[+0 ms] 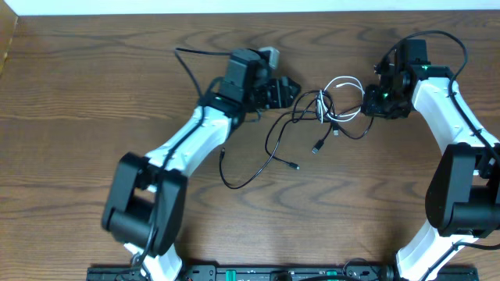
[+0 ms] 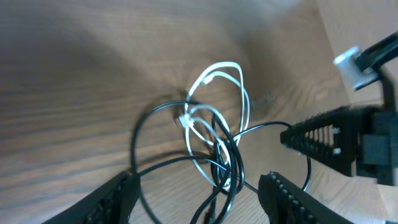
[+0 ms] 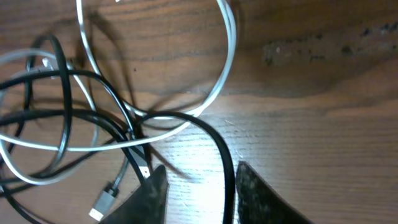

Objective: Untangle cables

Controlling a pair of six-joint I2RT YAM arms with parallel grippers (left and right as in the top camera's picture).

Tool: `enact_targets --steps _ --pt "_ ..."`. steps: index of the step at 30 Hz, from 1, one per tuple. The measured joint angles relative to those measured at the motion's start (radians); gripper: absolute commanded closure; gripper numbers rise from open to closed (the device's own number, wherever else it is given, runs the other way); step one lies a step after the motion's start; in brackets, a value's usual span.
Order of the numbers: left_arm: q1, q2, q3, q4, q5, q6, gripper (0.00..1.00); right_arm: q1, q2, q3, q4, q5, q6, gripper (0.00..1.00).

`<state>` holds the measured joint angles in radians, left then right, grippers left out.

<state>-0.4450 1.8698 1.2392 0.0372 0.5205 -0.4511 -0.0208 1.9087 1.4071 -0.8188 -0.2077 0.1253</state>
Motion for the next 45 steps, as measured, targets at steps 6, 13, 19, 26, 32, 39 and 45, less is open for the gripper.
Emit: enact_targets --steps 6,13,19,26,32,39,45 --pt "-0.060 0.091 0.000 0.056 0.021 0.000 0.31 0.000 0.000 0.000 0.000 -0.002 -0.001 0.49" --pt "-0.124 0.143 0.000 0.119 0.023 0.003 0.52 0.000 0.000 0.000 0.000 -0.002 -0.001 0.47" --pt "-0.154 0.145 0.000 0.113 -0.009 0.001 0.93 0.000 0.000 0.000 0.000 -0.011 -0.004 0.55" --pt "-0.090 0.128 -0.001 0.072 -0.018 -0.045 0.93 0.000 -0.021 0.018 0.007 -0.193 -0.060 0.46" --pt "-0.043 -0.012 -0.001 0.071 -0.030 -0.050 0.93 0.010 -0.136 0.053 0.117 -0.383 -0.084 0.44" --pt "-0.042 -0.164 -0.001 0.074 -0.024 -0.077 0.92 0.109 -0.170 0.069 0.155 -0.491 -0.082 0.45" --pt "-0.020 -0.180 -0.001 0.069 0.014 -0.118 0.93 0.182 -0.167 0.069 0.183 -0.457 -0.051 0.51"
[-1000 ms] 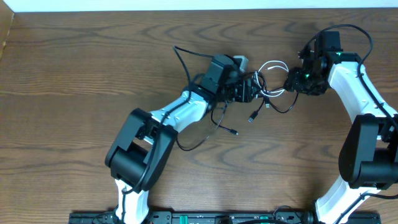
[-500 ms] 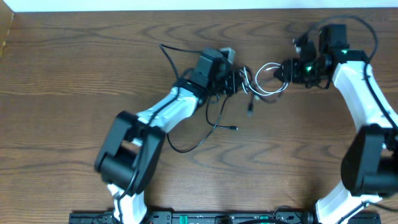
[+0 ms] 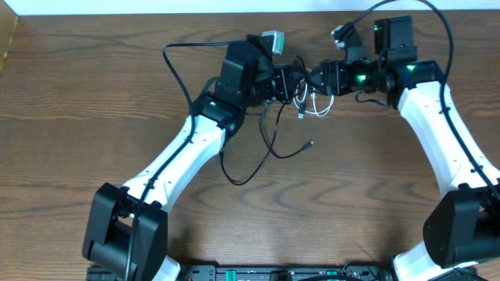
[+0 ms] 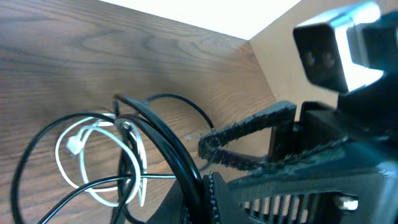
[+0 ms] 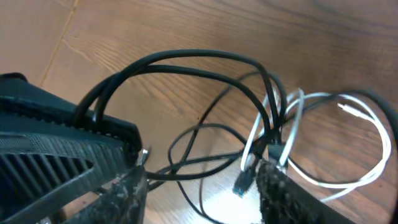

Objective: Untangle cables

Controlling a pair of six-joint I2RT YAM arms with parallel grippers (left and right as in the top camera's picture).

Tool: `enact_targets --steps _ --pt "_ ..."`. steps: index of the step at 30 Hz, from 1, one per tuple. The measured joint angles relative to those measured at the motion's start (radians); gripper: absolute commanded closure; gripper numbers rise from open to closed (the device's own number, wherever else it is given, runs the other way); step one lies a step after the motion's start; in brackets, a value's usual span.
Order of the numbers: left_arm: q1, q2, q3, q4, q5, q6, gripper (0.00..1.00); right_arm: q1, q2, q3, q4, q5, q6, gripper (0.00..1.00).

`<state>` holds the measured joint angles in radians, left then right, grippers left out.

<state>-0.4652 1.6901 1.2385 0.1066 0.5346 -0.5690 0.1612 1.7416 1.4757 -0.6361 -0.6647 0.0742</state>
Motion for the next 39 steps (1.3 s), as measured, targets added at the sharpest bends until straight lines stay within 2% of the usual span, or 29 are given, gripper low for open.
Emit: enact_targets --steps 10,16,24,27,29,39 --pt "0.050 -0.072 0.000 0.000 0.052 -0.057 0.92 0.013 0.031 0.000 0.063 0.066 0.121 0.56" --pt "0.050 -0.075 0.000 -0.002 0.067 -0.072 0.93 0.056 0.056 0.000 0.116 0.083 0.178 0.67" --pt "0.050 -0.075 0.000 -0.002 0.069 -0.086 0.93 0.095 0.131 0.000 0.176 0.122 0.247 0.72" --pt "0.050 -0.075 0.000 -0.002 0.069 -0.086 0.93 0.108 0.158 0.000 0.195 0.130 0.259 0.91" --pt "0.050 -0.075 0.000 -0.004 0.069 -0.087 0.92 0.120 0.170 0.000 0.204 0.150 0.261 0.99" --pt "0.075 -0.074 -0.002 -0.019 0.070 -0.085 0.92 0.114 0.175 0.000 0.087 0.335 0.302 0.99"
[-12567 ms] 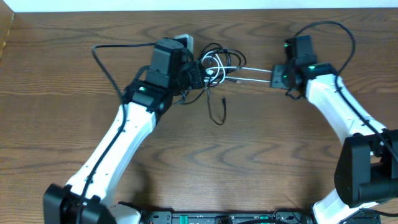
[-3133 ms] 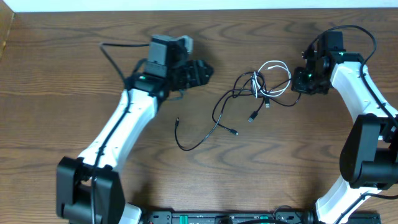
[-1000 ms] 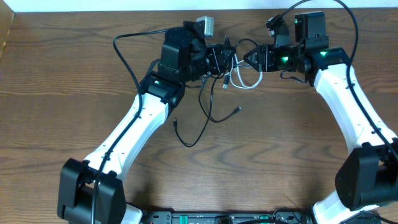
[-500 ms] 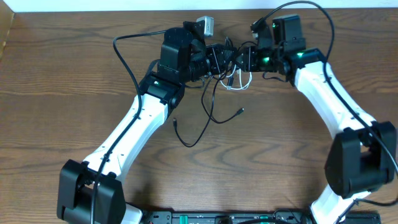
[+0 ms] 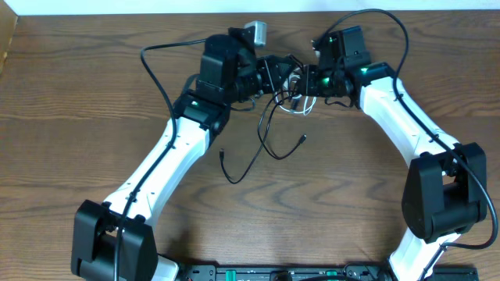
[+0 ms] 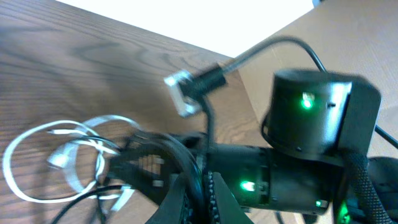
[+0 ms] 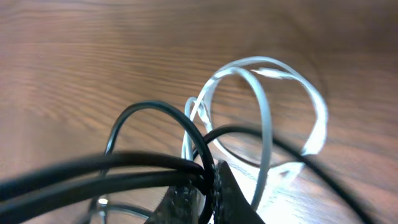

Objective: Untangle cables

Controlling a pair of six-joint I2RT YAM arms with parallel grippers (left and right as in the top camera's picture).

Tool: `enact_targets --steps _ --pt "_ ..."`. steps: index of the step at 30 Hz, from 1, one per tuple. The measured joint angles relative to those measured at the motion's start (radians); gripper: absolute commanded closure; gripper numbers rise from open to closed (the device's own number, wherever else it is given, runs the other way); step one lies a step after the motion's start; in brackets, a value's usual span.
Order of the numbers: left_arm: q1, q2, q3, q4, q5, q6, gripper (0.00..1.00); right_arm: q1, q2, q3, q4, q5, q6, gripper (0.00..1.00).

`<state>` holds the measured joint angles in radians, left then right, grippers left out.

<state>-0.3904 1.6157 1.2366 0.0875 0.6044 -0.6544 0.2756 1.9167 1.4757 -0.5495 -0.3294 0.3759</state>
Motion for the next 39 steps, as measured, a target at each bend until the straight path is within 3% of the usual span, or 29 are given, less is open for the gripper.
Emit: enact_targets --steps 7,16,28,32,39 --pt "0.078 0.006 -0.011 -0.075 -0.002 0.032 0.93 -0.058 -0.003 0.005 -0.063 -0.029 -0.002 0.99" --pt "0.136 0.005 -0.011 -0.323 -0.106 0.127 0.92 -0.209 -0.003 0.005 -0.016 -0.475 -0.136 0.99" --pt "0.141 0.005 -0.011 -0.385 -0.170 0.214 0.93 -0.332 -0.003 0.004 0.119 -1.009 -0.193 0.99" --pt "0.141 0.005 -0.011 -0.396 -0.174 0.238 0.93 -0.383 -0.004 0.003 0.080 -0.964 -0.167 0.99" --pt "0.154 0.005 -0.011 -0.399 -0.177 0.272 0.93 -0.454 -0.006 0.002 -0.182 -0.350 -0.063 0.99"
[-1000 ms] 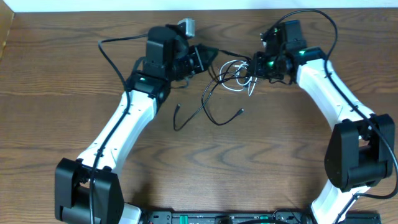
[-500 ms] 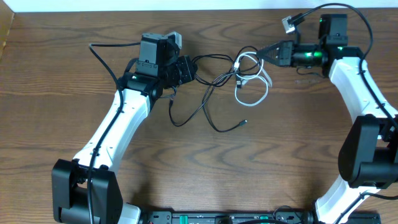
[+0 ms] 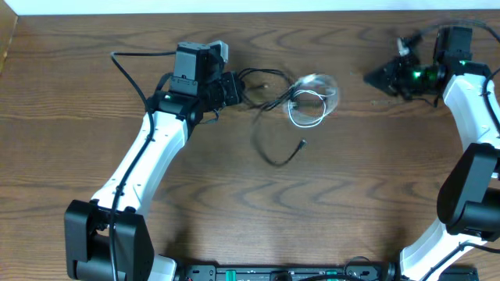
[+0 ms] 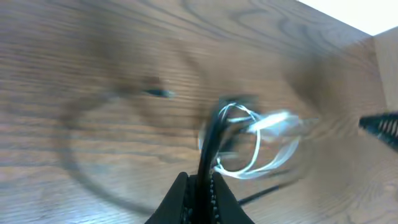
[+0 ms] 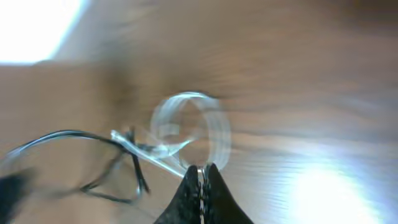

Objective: Untangle cables

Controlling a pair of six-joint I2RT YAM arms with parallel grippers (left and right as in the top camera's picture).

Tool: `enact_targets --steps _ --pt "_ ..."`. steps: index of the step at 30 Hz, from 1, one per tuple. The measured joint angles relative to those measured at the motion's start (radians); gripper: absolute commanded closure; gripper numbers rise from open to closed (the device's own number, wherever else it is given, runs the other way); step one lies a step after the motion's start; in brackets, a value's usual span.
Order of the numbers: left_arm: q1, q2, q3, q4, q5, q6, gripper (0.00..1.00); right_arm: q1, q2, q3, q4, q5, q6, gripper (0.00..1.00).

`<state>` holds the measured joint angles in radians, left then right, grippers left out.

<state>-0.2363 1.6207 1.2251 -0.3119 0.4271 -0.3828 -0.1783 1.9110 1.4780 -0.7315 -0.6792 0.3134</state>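
Observation:
The black cable (image 3: 275, 162) runs from my left gripper (image 3: 232, 87), which is shut on it, across the table to a plug at the middle. In the left wrist view the black cable (image 4: 208, 140) rises straight out of my left gripper (image 4: 199, 180) toward the white cable (image 4: 261, 140). The white cable (image 3: 312, 100) is a blurred coil between the arms. My right gripper (image 3: 369, 76) is far to the right of it. In the right wrist view a thin strand of the white cable (image 5: 189, 127) leads into my shut right gripper (image 5: 201, 171); the black cable (image 5: 134, 165) lies beyond it.
The left arm's own black lead (image 3: 125, 58) loops over the table at the back left. The table's far edge (image 3: 250, 11) meets a white wall. A lighter side panel (image 3: 6, 39) stands at the table's left edge.
The grippers were close together at the back middle with the tangle between them. Now my left one is further left and my right one far right, and the white coil sits apart from most of the black cable.
The tangle first lay mid-table with both grippers open beside it. Then both were at the bundle near the back, the left shut on black cable and the right open. Later both were shut on strands. Now they are wide apart, black cable left, white coil in the middle.

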Motion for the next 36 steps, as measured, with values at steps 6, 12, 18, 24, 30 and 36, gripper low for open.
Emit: enact_targets --steps 6,12,18,24,30,36 --pt "0.061 0.000 0.000 -0.002 -0.012 0.010 0.93 -0.002 0.000 0.000 -0.126 0.462 0.043 0.99" --pt "0.090 0.000 0.000 0.003 -0.002 0.014 0.93 -0.001 0.000 0.000 -0.102 0.525 -0.037 0.84" --pt "0.090 0.000 0.000 0.091 0.161 0.016 0.93 0.054 0.000 0.000 0.008 0.177 -0.231 0.46" --pt "0.089 0.000 0.000 0.333 0.454 0.020 0.93 0.191 0.000 0.000 0.130 -0.048 -0.319 0.31" --pt "0.089 -0.001 0.000 0.416 0.620 -0.018 0.93 0.299 0.000 0.000 0.230 -0.111 -0.351 0.24" --pt "0.089 -0.001 0.000 0.466 0.674 -0.085 0.93 0.358 0.000 0.000 0.266 -0.047 -0.353 0.25"
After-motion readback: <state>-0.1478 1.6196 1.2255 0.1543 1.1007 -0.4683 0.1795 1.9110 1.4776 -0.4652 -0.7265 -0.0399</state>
